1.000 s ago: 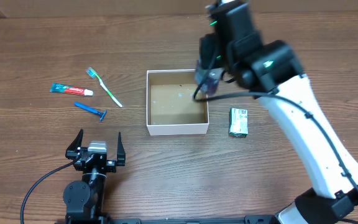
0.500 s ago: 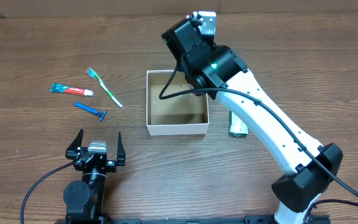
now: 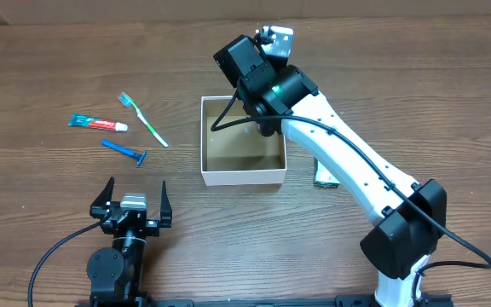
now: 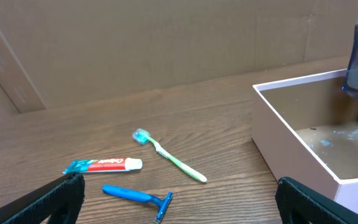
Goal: Pack container
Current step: 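Carry the soap bottle left and lower it into the box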
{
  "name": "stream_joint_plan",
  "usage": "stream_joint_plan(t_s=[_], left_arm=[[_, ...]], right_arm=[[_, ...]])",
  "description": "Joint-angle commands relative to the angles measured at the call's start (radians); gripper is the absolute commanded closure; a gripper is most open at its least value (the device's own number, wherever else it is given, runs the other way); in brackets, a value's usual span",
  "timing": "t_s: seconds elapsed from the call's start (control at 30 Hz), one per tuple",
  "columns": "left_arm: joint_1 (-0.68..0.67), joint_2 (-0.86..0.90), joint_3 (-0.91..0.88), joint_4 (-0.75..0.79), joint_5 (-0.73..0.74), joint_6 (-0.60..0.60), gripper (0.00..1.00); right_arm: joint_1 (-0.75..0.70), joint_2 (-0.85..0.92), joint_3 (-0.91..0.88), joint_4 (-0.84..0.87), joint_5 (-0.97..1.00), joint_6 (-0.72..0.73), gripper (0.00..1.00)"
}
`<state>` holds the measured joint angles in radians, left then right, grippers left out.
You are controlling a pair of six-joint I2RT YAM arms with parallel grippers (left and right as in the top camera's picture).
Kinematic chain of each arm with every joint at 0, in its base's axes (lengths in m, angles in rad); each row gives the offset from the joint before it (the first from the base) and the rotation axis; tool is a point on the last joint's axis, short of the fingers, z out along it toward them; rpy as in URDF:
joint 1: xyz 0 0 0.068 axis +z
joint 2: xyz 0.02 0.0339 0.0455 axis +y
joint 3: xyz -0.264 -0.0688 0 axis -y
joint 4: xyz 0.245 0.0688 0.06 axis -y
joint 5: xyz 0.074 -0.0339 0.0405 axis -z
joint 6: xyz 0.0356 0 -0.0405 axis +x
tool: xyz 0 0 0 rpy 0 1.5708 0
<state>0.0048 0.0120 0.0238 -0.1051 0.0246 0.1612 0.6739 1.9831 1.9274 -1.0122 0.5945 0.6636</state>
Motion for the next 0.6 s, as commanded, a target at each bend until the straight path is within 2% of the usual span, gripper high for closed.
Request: stream_joint_plan(t_s=[0.0,0.57], left_arm=[[0.008,-0.008,-0.006,0.002,-0.006,0.015,0.00],[0.008,-0.008,-0.006,0.002,-0.006,0.015,0.00]], right_arm=[[-0.001,0.006,0.013,0.016,0.060,0.023,0.76],[-0.014,0.108,-0.011,0.075,0.078,0.026,0.76]])
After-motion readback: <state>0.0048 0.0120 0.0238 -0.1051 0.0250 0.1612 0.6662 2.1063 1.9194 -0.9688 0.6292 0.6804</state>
